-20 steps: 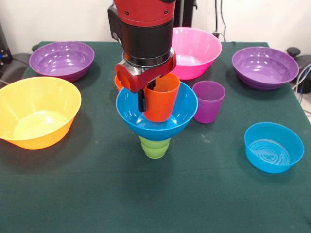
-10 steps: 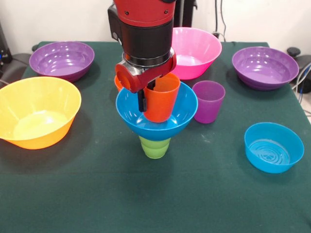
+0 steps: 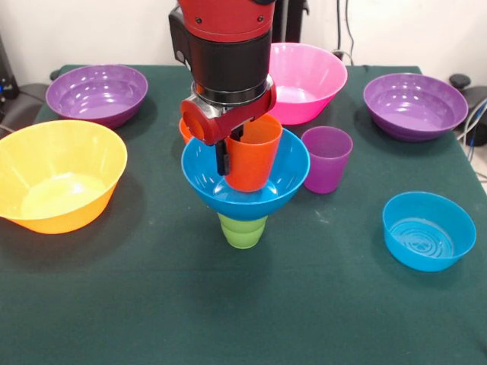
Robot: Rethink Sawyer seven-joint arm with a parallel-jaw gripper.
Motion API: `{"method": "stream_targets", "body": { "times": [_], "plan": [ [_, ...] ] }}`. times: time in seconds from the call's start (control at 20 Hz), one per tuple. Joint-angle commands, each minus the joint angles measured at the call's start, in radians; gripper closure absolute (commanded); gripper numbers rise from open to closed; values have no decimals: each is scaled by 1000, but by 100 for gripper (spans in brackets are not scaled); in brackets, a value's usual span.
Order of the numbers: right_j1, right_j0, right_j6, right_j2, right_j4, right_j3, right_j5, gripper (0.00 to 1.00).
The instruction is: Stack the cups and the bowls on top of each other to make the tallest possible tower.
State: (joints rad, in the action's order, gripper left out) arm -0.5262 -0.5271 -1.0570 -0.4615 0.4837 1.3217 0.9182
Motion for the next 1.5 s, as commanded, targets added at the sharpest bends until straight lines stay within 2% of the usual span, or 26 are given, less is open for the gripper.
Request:
{"method": "stream_targets", "body": {
  "times": [0.05, 1.5],
  "plan": [
    [1, 2, 195, -46, 89, -15, 8, 100],
    [6, -6, 216, -64, 97, -23, -16, 100]
  ]
}}
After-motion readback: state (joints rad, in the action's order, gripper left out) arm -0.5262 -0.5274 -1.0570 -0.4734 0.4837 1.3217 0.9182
